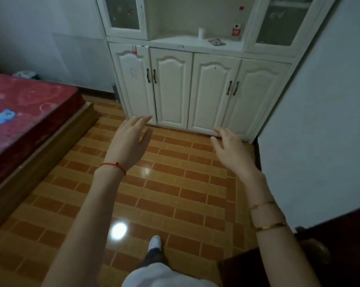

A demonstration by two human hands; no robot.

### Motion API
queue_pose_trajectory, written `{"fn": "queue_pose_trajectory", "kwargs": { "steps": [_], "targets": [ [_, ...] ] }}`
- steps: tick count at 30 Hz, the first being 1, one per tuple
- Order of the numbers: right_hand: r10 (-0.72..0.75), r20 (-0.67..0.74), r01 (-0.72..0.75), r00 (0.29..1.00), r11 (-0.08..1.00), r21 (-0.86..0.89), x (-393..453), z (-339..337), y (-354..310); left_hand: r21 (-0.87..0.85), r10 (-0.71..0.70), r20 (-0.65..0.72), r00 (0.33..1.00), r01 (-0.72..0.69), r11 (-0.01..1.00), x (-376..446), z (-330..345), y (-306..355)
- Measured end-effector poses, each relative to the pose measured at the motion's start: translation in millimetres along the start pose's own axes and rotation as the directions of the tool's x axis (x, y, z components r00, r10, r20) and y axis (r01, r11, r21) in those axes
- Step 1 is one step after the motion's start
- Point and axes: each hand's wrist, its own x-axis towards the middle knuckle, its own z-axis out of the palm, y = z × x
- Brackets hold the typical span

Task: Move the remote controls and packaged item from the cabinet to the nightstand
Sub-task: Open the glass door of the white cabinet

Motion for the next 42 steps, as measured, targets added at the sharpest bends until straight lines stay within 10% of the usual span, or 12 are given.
{"fn": "queue_pose_trajectory", "kwargs": {
  "steps": [20,42],
  "targets": [
    [0.257,-0.132,-0.260,0.957,0.966,-0.002,199,45,0,-0.130,0.180,0.177,0.968,-0.159,0.979,245,67,-98],
    [0.236,-0.138,-0.238,0.962,0.971,0.004,470,-48,180,-0.196,0.204,0.158,0.966,-0.172,0.965,536,209,-6]
  ]
}}
